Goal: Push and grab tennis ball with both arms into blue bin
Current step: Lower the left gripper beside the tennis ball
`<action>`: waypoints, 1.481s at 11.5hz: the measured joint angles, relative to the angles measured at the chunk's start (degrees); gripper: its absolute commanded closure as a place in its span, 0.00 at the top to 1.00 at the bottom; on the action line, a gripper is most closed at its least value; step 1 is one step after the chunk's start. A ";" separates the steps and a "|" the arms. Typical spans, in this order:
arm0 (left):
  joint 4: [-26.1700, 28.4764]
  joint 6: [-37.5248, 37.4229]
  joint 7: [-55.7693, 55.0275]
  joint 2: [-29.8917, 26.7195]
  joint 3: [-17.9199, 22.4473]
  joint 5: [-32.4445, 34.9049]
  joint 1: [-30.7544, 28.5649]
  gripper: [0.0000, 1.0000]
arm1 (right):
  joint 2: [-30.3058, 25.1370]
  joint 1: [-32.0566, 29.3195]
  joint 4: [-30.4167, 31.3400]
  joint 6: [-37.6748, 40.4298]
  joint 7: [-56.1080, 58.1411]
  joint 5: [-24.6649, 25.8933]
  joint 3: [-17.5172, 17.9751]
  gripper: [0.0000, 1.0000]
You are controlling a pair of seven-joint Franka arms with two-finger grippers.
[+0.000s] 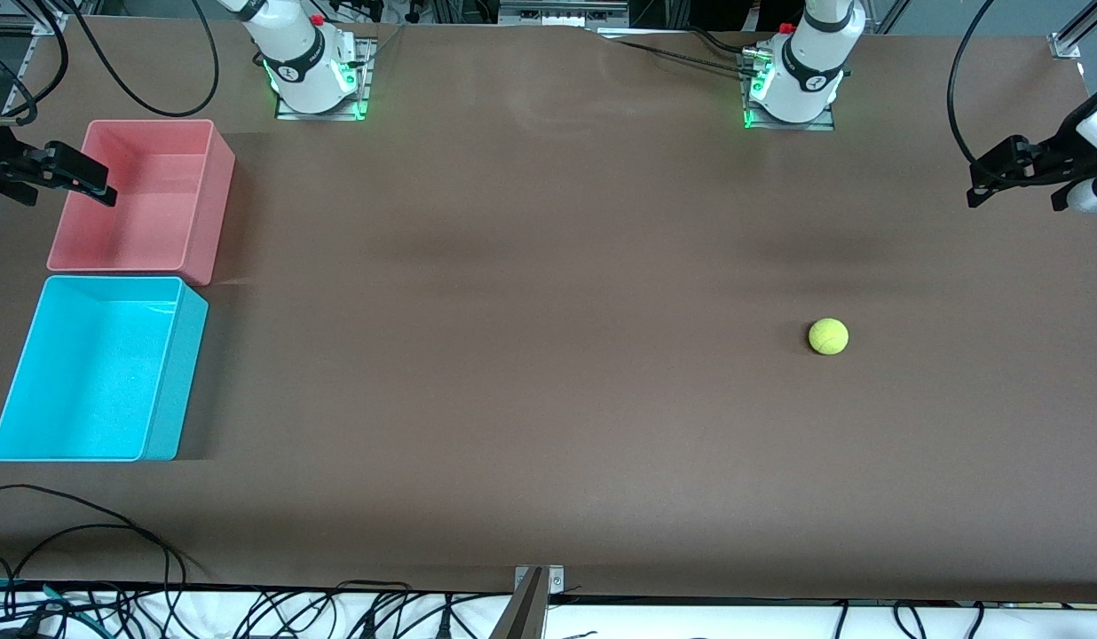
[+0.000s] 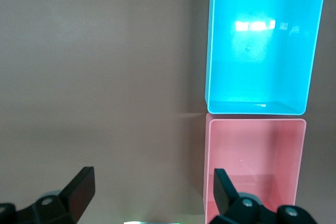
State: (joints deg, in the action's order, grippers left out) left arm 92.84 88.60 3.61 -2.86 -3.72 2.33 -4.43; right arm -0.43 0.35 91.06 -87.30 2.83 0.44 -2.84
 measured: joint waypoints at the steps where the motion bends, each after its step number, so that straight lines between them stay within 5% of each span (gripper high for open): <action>1: 0.41 0.91 0.00 0.37 0.00 0.00 0.00 1.00 | 0.00 0.00 0.00 0.00 0.00 0.00 0.00 1.00; 17: 11.71 11.76 3.30 4.69 1.28 0.00 -0.21 1.00 | 0.00 0.00 -0.01 0.00 0.00 0.00 -0.01 1.00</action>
State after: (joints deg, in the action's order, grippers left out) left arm 104.55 100.36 6.91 1.83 -2.44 2.33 -4.64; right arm -0.42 0.35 91.05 -87.30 2.83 0.44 -2.85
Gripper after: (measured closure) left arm 0.000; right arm 0.000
